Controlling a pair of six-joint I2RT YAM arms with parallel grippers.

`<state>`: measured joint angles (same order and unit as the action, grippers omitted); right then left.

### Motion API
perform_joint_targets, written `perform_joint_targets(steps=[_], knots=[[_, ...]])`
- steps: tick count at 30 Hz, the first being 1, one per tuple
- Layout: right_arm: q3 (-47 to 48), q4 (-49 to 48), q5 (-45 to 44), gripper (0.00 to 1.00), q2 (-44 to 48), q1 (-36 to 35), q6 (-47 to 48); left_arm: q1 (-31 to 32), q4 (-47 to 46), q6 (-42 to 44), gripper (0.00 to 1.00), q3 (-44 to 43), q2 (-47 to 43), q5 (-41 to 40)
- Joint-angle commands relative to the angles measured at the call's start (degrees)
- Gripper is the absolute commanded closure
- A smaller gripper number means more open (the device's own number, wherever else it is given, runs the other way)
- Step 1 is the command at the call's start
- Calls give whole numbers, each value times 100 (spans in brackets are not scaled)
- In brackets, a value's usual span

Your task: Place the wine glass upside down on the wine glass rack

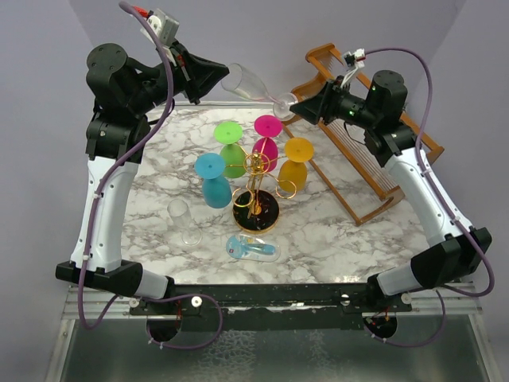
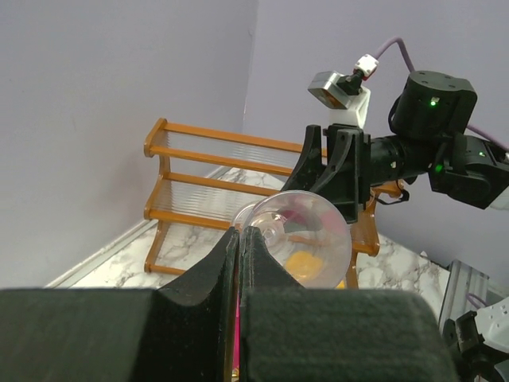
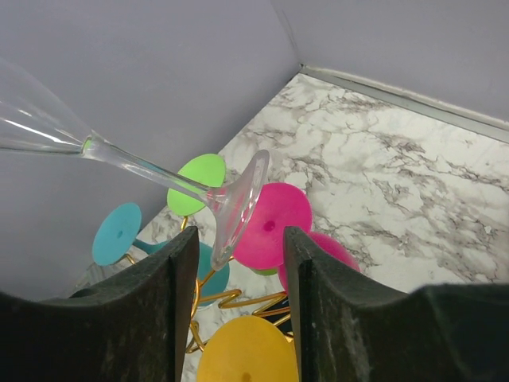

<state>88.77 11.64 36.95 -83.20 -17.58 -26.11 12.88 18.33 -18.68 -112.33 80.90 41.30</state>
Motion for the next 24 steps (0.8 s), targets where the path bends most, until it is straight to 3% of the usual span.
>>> perform_joint_targets(steps=[1, 12, 17, 24], knots=[[-131, -285, 157, 57, -119, -26, -216, 12, -381, -131, 100, -1, -164, 180], [-183, -643, 610, 81, -257, -25, -699, 12, -425, -102, 100, 155, -200, 213], [-114, -612, 626, 98, -271, -1, -702, 8, -420, -79, 100, 216, -228, 226], [5, -422, 495, 99, -113, 271, -484, 12, -264, 237, 100, 457, -387, 244]])
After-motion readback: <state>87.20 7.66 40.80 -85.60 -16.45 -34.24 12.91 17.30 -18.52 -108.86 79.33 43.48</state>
